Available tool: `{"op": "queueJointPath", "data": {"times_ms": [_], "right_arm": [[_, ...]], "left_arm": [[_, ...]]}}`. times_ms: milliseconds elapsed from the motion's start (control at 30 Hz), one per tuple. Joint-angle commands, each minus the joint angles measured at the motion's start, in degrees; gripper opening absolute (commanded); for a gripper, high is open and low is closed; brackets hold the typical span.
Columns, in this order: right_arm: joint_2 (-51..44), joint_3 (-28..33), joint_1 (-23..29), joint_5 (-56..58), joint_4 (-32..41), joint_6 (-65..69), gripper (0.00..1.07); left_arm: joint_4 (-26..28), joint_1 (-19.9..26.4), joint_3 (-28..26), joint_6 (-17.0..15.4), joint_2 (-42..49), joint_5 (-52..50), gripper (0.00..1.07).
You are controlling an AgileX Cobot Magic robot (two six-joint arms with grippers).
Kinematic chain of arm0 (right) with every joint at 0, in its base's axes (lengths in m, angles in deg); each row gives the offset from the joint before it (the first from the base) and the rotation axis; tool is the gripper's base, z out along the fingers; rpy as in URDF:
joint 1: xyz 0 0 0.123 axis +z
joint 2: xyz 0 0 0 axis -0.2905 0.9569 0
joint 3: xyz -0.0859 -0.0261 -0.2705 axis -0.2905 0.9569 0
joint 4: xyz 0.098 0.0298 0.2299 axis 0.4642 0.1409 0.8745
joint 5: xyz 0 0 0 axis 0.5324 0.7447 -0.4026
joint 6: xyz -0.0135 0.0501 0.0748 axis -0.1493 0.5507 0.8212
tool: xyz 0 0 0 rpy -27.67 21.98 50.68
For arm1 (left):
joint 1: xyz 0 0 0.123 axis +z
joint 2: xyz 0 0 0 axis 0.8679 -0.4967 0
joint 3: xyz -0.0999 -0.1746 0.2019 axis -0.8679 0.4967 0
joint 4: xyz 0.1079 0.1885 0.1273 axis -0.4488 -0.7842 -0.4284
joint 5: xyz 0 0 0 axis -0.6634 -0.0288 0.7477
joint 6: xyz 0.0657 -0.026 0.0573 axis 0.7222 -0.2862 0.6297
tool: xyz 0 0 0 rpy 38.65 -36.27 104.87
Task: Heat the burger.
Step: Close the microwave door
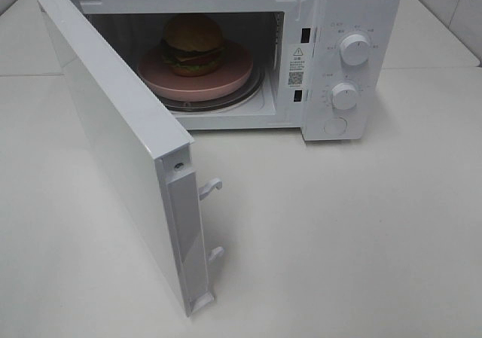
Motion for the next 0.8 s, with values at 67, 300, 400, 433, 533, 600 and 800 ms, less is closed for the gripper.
{"op": "queueJointPath", "data": {"times_ms": [67, 300, 400, 433, 533, 600, 800], "right_arm": [[-1.3, 0.1, -0.3, -0.5, -0.1, -0.5, 0.94], [-1.3, 0.1, -0.3, -0.5, -0.1, -0.5, 0.94], [-1.3, 0.1, -0.3, -0.5, -0.1, -0.5, 0.94], [-1.3, 0.1, -0.3, -0.5, -0.1, -0.5, 0.94], [-1.3, 0.1, -0.3, -0.5, -0.1, -0.5, 0.94], [-1.3, 0.1, -0.3, -0.5, -0.1, -0.5, 0.94], [-1.3, 0.1, -0.3, -0.5, -0.1, -0.5, 0.94]], "left_arm": [[0.2, -0.1, 0.1, -0.1, 0.6, -0.1, 1.02], [-3.1, -0.1, -0.6, -0.4, -2.7, -1.1, 1.02], [-2.3, -0.1, -2.4, -0.4, -7.2, -6.0, 1.02], [-1.8, -0.1, -3.0, -0.4, -10.5, -11.4, 1.02], [-1.0, -0.1, -3.0, -0.4, -15.2, -19.2, 1.02], [-0.9, -0.1, -3.0, -0.4, -16.6, -20.7, 1.02], [-1.4, -0.1, -2.2, 0.1, -28.4, -36.7, 1.0]]}}
